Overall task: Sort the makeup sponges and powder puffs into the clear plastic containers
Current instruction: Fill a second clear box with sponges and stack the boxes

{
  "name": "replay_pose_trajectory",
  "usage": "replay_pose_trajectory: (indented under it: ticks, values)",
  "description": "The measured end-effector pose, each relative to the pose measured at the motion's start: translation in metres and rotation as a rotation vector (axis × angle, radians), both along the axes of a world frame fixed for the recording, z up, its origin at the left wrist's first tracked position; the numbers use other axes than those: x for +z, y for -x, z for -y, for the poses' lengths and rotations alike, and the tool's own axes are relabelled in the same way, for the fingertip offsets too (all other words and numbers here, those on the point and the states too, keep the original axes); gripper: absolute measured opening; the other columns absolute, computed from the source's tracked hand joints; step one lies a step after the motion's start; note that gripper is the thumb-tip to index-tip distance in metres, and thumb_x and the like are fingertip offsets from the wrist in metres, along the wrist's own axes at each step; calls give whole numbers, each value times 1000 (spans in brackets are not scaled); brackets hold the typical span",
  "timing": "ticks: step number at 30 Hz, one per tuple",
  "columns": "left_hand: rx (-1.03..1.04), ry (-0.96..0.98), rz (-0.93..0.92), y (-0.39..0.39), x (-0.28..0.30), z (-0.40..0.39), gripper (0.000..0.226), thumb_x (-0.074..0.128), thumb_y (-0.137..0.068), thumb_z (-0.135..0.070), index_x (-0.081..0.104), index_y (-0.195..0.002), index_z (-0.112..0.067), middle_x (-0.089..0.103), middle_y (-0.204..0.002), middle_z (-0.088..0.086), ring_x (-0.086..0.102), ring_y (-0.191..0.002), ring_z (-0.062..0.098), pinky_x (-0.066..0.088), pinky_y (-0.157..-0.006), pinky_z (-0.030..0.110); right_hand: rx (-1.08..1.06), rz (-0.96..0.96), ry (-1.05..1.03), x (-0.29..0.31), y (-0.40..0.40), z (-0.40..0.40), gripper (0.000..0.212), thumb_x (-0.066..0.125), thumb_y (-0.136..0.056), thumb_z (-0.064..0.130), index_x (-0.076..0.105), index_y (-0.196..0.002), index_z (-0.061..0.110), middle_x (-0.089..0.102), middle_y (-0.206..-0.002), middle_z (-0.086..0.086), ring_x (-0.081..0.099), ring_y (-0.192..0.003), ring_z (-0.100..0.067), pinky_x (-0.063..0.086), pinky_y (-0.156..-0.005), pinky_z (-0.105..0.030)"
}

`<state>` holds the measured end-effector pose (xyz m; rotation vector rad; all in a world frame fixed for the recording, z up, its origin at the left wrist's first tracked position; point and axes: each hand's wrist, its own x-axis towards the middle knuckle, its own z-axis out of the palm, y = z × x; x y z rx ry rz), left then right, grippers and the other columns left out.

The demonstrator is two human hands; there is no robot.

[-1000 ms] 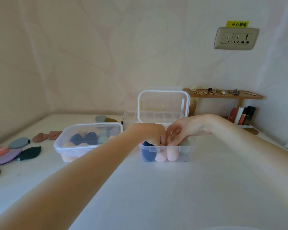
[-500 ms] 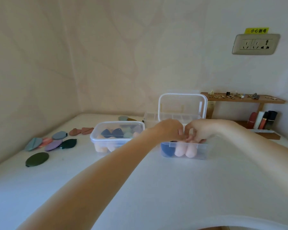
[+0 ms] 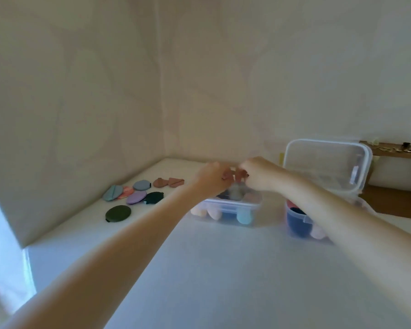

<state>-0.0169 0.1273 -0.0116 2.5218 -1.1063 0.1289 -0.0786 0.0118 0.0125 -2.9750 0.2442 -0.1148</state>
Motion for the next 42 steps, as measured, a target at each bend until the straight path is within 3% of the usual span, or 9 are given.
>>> replay_pose_trajectory:
  ticks: [4,11,16,23,26,31,35,38,42]
  values:
    - [-42,-93,-61,-21,-1,-29,26,50,-93,-27,65,-111,-18,58,-123,2,55,-110,21,39,-89,23,-83,-191,71,-5,-23,-10,30,49,-90,7,58,-118,3,61,-120,-17,55,-93,-27,45,-69,-31]
    - [131,-306,71,-45,8,-32,30,50,-90,-36,63,-106,-14,63,-113,6,58,-103,26,43,-84,30,-63,23,-276,7,-30,-5,45,34,-89,-8,61,-119,11,56,-132,-10,50,-122,-25,41,-93,-28]
    - [26,-132,77,-29,8,-8,26,47,-93,-21,61,-113,-12,57,-124,8,55,-112,26,44,-94,34,-107,188,-162,37,-5,33,48,30,-86,-9,61,-118,9,51,-134,-12,47,-124,-26,34,-89,-25]
    - [-196,5,95,17,15,71,30,48,-91,-15,59,-118,-13,56,-125,9,53,-115,26,39,-97,32,-425,275,195,42,49,104,54,47,-88,-1,36,-139,12,27,-150,-12,18,-142,-31,24,-112,-41]
    - [-244,58,127,36,17,96,35,47,-91,-14,52,-125,-15,50,-129,9,49,-118,27,41,-100,36,-534,184,207,31,69,121,56,51,-88,7,30,-140,13,35,-143,-11,28,-136,-35,27,-108,-44]
    - [-210,373,369,67,17,127,51,46,-83,-4,40,-133,-9,37,-140,12,37,-126,31,38,-105,40,-511,342,418,17,98,101,48,54,-89,9,37,-134,13,41,-131,-13,44,-121,-34,34,-101,-43]
    - [-317,421,535,87,5,129,36,40,-74,-16,62,-102,-7,68,-98,9,65,-85,28,50,-69,31,-406,334,451,-7,118,77,38,46,-93,11,44,-131,12,47,-128,-11,43,-120,-32,39,-93,-39]
    - [-386,323,538,93,-15,116,39,35,-68,-26,65,-86,-9,68,-66,2,65,-56,24,35,-47,19,-345,242,380,-15,130,72,34,44,-94,11,49,-128,10,51,-125,-10,46,-118,-31,41,-84,-36]
    - [-414,16,405,91,-37,96,38,49,-85,-27,54,-120,-12,59,-119,4,52,-111,28,42,-91,32,-304,87,291,-26,140,63,29,58,-86,14,58,-114,8,53,-119,-11,50,-115,-32,36,-73,-33]
